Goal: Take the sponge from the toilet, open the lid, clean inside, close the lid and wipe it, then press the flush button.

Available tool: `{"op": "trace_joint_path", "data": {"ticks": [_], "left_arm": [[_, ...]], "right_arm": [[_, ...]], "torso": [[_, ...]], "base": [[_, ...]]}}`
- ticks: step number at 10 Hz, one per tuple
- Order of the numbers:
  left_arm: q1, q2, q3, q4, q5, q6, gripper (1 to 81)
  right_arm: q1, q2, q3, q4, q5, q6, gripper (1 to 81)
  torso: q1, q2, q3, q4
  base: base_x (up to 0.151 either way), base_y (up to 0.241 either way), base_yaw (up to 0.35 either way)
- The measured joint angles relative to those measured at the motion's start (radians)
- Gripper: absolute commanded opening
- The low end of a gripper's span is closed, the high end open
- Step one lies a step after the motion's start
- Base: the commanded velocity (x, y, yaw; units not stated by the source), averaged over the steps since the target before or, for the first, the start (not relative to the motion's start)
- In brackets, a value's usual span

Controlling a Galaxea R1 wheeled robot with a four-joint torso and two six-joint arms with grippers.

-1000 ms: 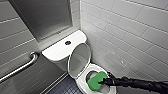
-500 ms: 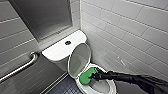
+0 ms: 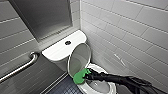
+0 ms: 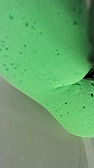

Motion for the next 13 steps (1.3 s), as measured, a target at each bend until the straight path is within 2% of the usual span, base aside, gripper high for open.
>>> {"op": "trace_joint_path", "data": {"ticks": [3, 4, 6, 13], "left_arm": [[0.0, 0.0, -0.001, 0.0, 0.0, 0.0, 81.1], [0.0, 0.0, -0.001, 0.0, 0.0, 0.0, 81.1], [0.0, -0.001, -0.001, 0.0, 0.0, 0.0, 81.1], [0.0, 0.008, -0.002, 0.0, -0.001, 0.0, 81.1]], "right_arm": [[-0.124, 0.02, -0.045, -0.003, 0.039, -0.003, 1.0], [-0.146, 0.012, -0.046, -0.004, 0.069, -0.004, 1.0], [-0.148, -0.014, -0.025, -0.004, 0.075, -0.004, 1.0], [-0.204, -0.311, 0.27, -0.005, 0.068, -0.001, 1.0]], "torso": [[0.0, 0.0, 0.0, 0.0], [0.0, 0.0, 0.0, 0.0], [0.0, 0.0, 0.0, 0.0], [0.0, 0.0, 0.0, 0.0]], "base": [[0.0, 0.0, 0.0], [0.0, 0.0, 0.0], [0.0, 0.0, 0.0], [0.0, 0.0, 0.0]]}}
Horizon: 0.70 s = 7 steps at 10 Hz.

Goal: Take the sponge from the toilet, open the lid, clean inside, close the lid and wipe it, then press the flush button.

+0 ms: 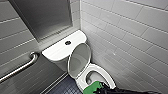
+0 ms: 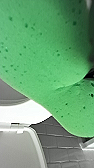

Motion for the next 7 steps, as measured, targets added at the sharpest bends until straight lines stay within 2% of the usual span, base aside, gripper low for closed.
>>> {"op": "trace_joint_path", "data": {"ticks": [7], "left_arm": [[0.0, 0.0, 0.0, 0.001, 0.0, 0.0, 81.1]], "right_arm": [[-0.077, -0.255, 0.175, -0.002, 0.011, 0.0, 1.0]], "torso": [[0.0, 0.0, 0.0, 0.0]], "base": [[0.0, 0.0, 0.0]]}}
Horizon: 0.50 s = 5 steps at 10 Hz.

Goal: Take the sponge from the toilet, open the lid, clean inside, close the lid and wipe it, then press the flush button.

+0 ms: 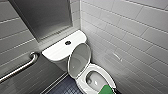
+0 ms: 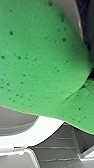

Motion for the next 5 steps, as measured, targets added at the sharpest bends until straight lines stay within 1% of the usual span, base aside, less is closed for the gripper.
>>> {"op": "trace_joint_path", "data": {"ticks": [2, 5], "left_arm": [[0.0, 0.0, 0.0, 0.0, 0.0, 0.0, 81.1], [0.0, -0.001, 0.0, 0.0, -0.001, 0.0, 81.1]], "right_arm": [[-0.024, -0.067, 0.027, 0.0, 0.004, -0.001, 1.0], [-0.079, -0.175, 0.049, 0.0, 0.031, -0.002, 1.0]], "torso": [[0.0, 0.0, 0.0, 0.0], [0.0, 0.0, 0.0, 0.0]], "base": [[0.0, 0.0, 0.0], [0.0, 0.0, 0.0]]}}
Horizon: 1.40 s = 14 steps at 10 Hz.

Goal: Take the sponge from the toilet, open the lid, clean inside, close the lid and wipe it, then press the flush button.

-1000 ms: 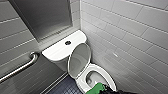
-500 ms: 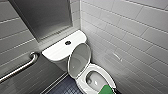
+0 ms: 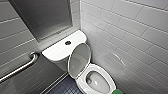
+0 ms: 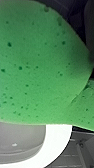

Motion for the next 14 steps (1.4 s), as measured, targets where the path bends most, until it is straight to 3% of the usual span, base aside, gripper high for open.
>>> {"op": "trace_joint_path", "data": {"ticks": [5, 8, 10, 14], "left_arm": [[-0.013, -0.12, 0.08, 0.0, -0.057, -0.001, 81.1], [-0.042, -0.188, 0.152, 0.0, -0.102, -0.007, 81.1], [-0.064, -0.213, 0.157, -0.004, -0.146, -0.008, 81.1], [-0.095, -0.22, 0.173, -0.007, -0.151, -0.016, 81.1]], "right_arm": [[-0.21, -0.136, 0.108, 0.0, 0.085, 0.002, 1.0], [-0.36, -0.185, 0.158, 0.001, 0.204, 0.0, 1.0], [-0.452, -0.195, 0.17, 0.002, 0.304, -0.001, 1.0], [-0.55, -0.145, 0.12, 0.004, 0.411, -0.01, 1.0]], "torso": [[0.0, 0.0, 0.0, 0.0], [-0.003, 0.005, 0.0, 0.0], [-0.035, 0.053, 0.0, 0.0], [-0.115, 0.181, 0.012, 0.0]], "base": [[0.0, 0.0, 0.0], [0.0, 0.0, 0.0], [0.0, 0.0, 0.0], [0.0, 0.0, 0.0]]}}
